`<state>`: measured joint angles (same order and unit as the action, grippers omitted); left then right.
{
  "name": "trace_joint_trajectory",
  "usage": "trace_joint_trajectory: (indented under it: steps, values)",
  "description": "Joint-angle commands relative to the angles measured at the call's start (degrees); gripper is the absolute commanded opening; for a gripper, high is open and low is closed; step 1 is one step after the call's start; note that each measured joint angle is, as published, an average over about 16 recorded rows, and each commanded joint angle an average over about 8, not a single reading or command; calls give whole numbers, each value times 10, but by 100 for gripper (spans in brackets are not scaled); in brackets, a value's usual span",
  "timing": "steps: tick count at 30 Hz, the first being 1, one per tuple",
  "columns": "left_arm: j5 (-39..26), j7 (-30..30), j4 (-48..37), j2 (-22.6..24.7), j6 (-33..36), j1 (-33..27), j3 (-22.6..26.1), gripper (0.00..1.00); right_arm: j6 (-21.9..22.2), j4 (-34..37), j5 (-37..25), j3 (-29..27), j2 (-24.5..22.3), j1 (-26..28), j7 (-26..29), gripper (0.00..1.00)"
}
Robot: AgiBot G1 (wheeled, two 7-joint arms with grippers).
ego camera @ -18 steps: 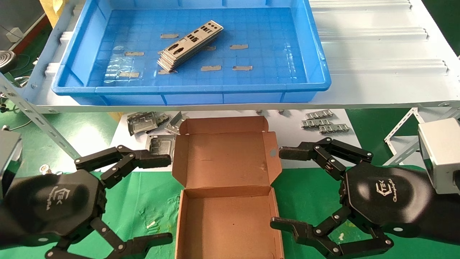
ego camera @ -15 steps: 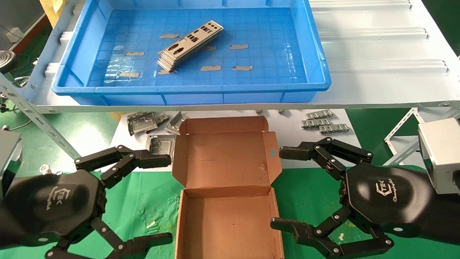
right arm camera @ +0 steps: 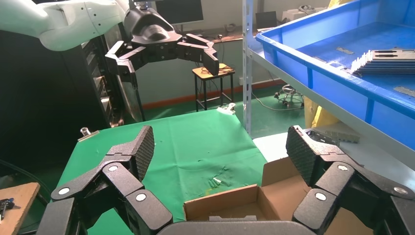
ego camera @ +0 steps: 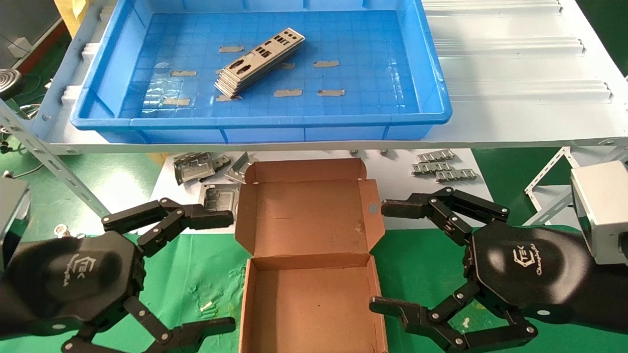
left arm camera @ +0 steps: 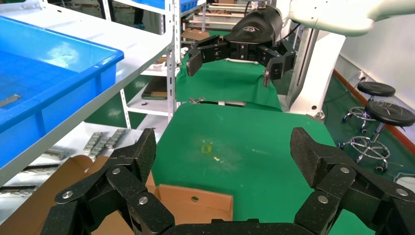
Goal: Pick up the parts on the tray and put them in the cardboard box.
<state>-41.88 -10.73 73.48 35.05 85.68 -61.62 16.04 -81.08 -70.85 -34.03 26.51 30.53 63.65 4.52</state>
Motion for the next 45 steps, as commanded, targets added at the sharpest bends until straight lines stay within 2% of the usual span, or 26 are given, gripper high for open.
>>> trace_joint_trajectory:
  steps: [1, 45]
  values:
    - [0, 0, 0, 0, 0, 0, 0, 100, 0, 0, 0, 0, 0, 0, 0, 100]
    - [0, 0, 0, 0, 0, 0, 0, 100, 0, 0, 0, 0, 0, 0, 0, 100]
